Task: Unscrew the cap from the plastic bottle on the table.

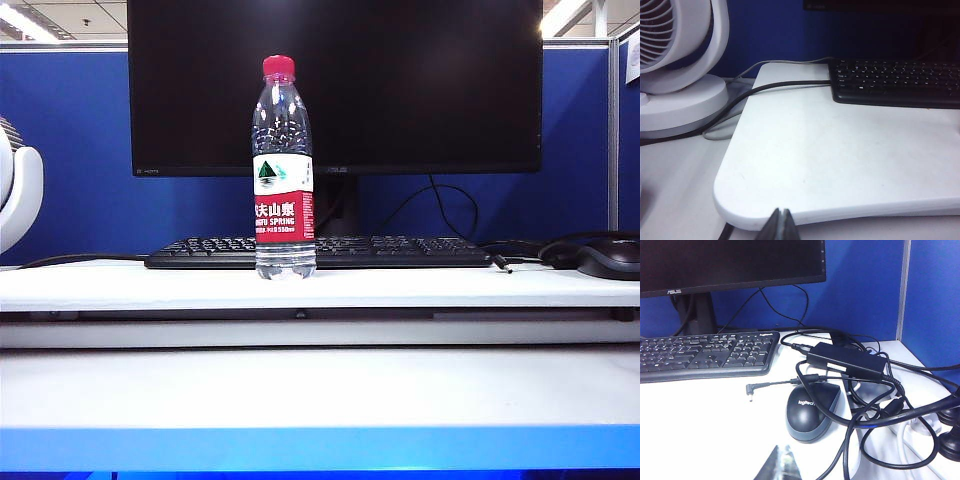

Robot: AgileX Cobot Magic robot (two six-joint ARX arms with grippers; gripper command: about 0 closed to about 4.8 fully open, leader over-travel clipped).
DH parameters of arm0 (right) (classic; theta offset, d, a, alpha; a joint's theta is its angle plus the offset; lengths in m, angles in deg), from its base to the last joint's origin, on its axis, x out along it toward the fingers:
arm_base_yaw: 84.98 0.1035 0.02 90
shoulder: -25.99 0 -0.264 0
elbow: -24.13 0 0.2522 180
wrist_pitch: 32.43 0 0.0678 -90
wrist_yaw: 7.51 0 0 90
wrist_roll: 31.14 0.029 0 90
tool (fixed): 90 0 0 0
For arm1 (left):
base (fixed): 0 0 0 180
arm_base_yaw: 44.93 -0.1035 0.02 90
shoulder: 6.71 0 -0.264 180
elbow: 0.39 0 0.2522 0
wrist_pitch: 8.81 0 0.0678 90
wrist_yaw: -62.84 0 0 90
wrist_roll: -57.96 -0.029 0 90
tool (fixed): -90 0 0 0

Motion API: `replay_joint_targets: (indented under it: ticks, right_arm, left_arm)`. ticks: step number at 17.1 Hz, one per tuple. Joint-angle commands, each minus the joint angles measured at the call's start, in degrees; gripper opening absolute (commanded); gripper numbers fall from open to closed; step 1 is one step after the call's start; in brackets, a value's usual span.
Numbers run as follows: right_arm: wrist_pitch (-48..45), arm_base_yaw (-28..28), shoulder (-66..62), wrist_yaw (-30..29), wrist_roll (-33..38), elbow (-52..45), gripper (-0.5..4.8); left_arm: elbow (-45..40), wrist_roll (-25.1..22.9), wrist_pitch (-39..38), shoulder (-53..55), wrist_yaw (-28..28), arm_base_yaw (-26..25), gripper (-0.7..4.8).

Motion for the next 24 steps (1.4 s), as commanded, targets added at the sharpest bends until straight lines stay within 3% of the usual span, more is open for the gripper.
replay_joint_targets:
  ticks: [1,4,5,6,7,9,11,13,15,17,18,20,24]
  right_arm:
    - [-0.6,0.0,0.1,-0.2,0.3,-0.1,-0.01]
    - [-0.7,0.0,0.1,-3.0,6.2,-0.1,-0.01]
    - [-3.1,0.0,0.1,-5.5,12.9,-0.1,-0.01]
    - [-8.3,0.0,0.1,-10.6,14.2,-0.1,-0.01]
    - [-13.2,0.1,0.1,-14.1,15.3,-0.1,-0.01]
    - [-18.7,0.1,0.1,-14.6,26.4,2.1,-0.01]
    - [-18.7,0.1,0.1,-15.3,25.6,5.7,-0.01]
    - [-20.9,0.1,-1.7,-15.2,24.0,11.4,-0.01]
    - [-24.3,0.1,-8.1,-16.7,23.9,18.1,-0.01]
    - [-24.7,0.1,-20.0,-22.1,22.4,25.4,-0.01]
    - [-24.8,0.1,-24.3,-24.6,22.4,27.3,-0.01]
    - [-25.9,0.3,-38.1,-35.8,18.4,33.7,-0.01]
    - [-33.0,6.4,-58.3,-34.4,15.1,42.0,0.01]
  left_arm:
    - [0.0,0.3,1.2,-0.1,0.4,0.0,-0.03]
    - [0.0,0.4,1.2,-0.1,0.3,0.0,-0.03]
    - [0.0,3.5,3.8,-0.1,5.4,0.0,-0.04]
    - [0.0,9.2,10.6,-0.1,15.3,0.0,-0.05]
    - [0.0,17.5,19.6,-0.1,20.6,0.1,-0.05]
    - [1.1,31.7,37.9,-0.1,21.4,1.2,-0.05]
    - [5.4,33.2,38.2,0.2,21.1,2.4,-0.05]
    - [13.2,33.0,36.5,4.1,22.1,4.3,-0.05]
    - [23.3,29.9,33.9,12.9,27.6,5.0,-0.05]
    - [33.4,21.3,25.4,26.1,32.5,5.0,-0.05]
    - [35.1,19.9,25.0,31.2,34.8,5.1,-0.05]
    - [37.9,16.0,26.0,44.9,41.5,6.8,-0.04]
    - [38.8,-1.1,30.8,64.7,41.2,14.1,-0.03]
